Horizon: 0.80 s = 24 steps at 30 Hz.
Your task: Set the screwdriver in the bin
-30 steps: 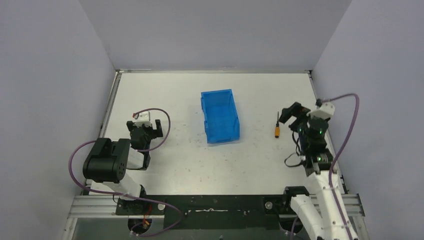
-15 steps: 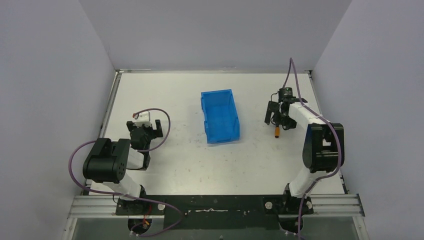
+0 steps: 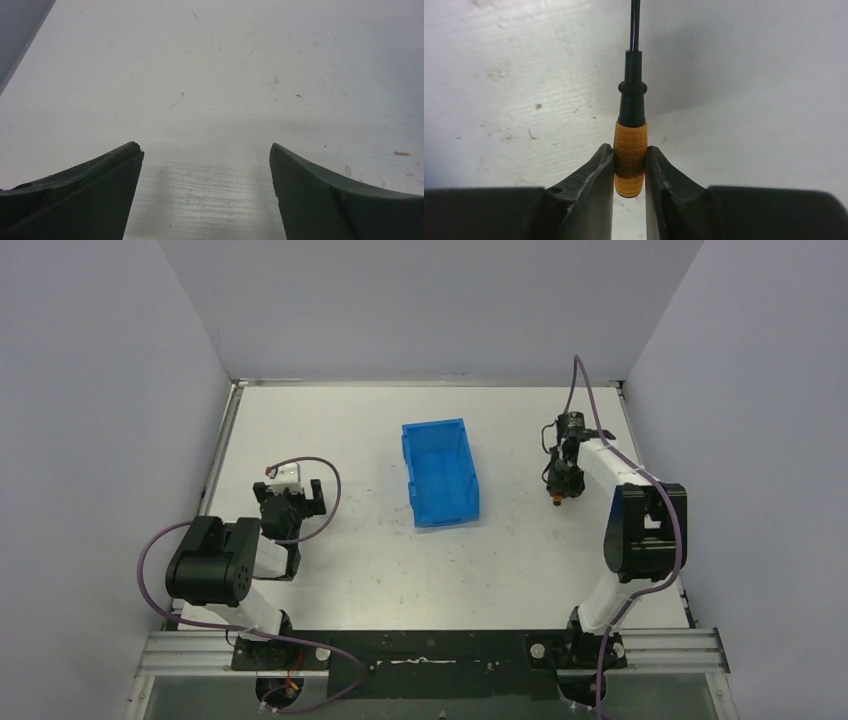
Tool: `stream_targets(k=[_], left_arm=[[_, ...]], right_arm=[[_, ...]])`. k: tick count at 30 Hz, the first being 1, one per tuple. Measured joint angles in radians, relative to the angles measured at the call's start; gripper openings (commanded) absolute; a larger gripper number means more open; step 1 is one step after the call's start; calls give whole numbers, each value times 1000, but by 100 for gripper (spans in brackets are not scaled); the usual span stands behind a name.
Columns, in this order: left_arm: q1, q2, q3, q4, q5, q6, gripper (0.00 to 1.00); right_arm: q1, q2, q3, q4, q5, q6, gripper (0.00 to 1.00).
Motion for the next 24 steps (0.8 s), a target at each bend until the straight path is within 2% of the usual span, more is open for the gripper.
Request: stream_targets(k=[6,10,14,19,24], left_arm=[[0,0,0,0,0,0,97],[0,0,0,0,0,0,97],[0,0,0,0,0,0,97],[0,0,0,0,0,0,97],[0,0,0,0,0,0,97]], right_arm=[[23,-109,254,-136,50,-13,0],[90,-166,463,-211,93,-6,0],[230,-163,657,-288,111,34,0],[484,-96,831,-341,147,93,0],[675,-19,803,-303,134,116,0]])
